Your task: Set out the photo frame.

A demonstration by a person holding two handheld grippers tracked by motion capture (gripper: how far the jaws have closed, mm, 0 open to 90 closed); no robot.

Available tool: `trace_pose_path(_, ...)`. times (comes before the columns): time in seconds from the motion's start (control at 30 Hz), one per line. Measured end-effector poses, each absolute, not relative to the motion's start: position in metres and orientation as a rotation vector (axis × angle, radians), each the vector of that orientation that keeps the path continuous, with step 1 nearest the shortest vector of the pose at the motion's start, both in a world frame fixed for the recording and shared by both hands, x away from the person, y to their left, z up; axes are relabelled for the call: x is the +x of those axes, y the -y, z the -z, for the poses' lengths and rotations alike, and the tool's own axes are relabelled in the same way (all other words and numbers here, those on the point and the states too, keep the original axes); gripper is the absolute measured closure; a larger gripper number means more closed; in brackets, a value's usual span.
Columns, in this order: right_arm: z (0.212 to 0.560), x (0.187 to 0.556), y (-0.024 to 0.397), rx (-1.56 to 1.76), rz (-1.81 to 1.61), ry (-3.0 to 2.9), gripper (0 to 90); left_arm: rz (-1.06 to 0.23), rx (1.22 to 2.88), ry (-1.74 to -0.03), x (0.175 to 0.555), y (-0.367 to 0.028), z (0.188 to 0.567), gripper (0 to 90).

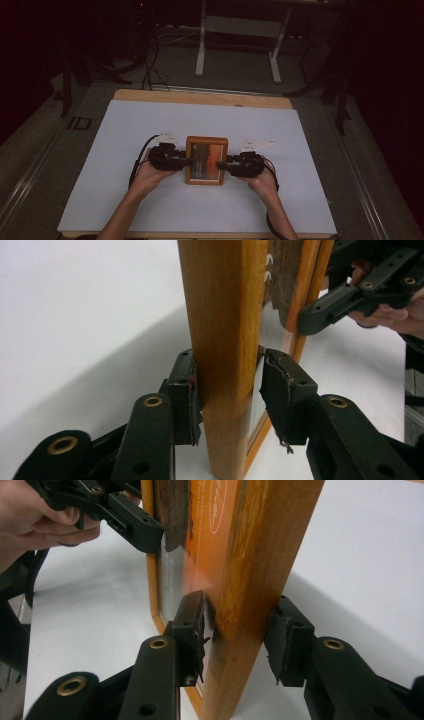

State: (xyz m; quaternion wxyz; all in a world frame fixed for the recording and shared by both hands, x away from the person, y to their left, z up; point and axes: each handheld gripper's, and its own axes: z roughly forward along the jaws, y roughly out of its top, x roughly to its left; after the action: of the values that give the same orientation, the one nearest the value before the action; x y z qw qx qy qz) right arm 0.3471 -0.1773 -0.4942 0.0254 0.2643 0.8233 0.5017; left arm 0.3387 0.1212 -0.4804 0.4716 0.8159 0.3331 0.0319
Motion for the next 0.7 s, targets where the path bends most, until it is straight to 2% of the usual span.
trace_pose_path(0.27,0.498,0.351,0.177,0.846,-1.532,-2.564,61.4,-0.076,1.987,-0.846,0.342,-0.121,0.483,57.4)
trace_pose_path(0.3,0.498,0.351,0.177,0.847,-1.53,-2.567,60.5,-0.071,1.986,-0.851,0.342,-0.121,0.483,54.7)
trace_pose_path(0.37,0.498,0.35,0.177,0.847,-1.529,-2.56,51.8,-0.047,1.969,-0.859,0.343,-0.125,0.482,48.0)
trace_pose_path(0.5,0.492,0.349,0.183,0.86,-1.538,-2.526,37.8,-0.034,1.917,-0.872,0.343,-0.136,0.478,41.1)
trace_pose_path(0.7,0.475,0.346,0.215,0.911,-1.535,-2.41,29.1,-0.115,1.85,-0.941,0.341,-0.165,0.467,35.7)
